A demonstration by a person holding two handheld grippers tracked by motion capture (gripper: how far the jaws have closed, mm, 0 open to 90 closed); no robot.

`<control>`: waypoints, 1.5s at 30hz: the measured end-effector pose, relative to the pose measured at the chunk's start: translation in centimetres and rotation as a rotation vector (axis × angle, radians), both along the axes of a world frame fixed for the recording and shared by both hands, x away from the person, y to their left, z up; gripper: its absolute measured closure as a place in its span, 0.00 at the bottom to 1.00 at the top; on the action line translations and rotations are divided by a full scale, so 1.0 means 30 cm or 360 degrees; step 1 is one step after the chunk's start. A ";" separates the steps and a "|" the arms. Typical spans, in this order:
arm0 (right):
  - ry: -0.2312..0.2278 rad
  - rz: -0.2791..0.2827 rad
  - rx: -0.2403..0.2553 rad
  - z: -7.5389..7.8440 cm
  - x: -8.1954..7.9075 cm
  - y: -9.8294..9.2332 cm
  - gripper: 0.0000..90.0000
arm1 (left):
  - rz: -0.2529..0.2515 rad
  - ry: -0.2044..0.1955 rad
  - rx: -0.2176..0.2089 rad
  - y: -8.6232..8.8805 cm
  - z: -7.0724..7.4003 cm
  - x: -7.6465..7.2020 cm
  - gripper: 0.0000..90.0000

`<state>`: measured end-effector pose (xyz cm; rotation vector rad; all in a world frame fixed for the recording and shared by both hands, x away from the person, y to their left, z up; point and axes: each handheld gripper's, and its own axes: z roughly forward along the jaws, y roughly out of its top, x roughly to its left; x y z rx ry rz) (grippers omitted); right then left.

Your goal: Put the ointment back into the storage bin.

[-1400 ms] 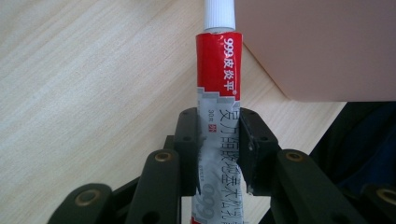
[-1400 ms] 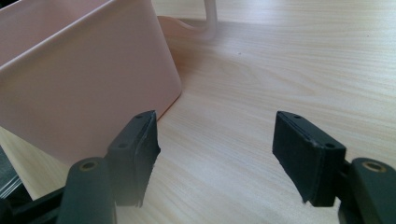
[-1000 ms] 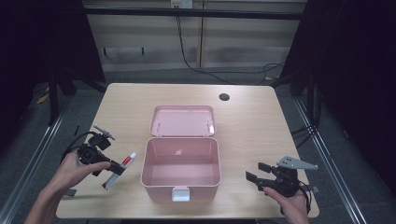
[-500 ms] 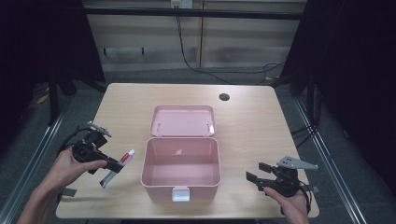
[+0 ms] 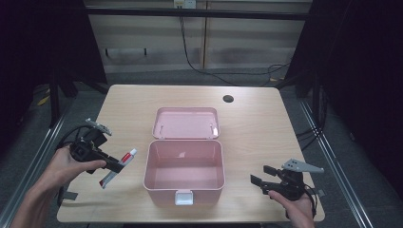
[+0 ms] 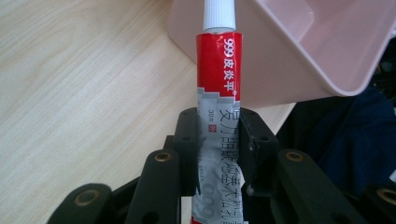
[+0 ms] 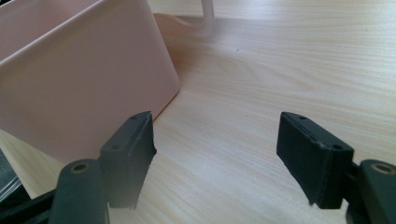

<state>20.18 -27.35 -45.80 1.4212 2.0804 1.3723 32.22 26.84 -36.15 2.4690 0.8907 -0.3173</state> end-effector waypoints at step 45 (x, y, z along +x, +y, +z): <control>0.0009 -0.0002 -0.0005 0.000 0.001 0.000 0.30 | -0.0227 -0.0089 0.0055 -0.199 0.172 0.004 0.79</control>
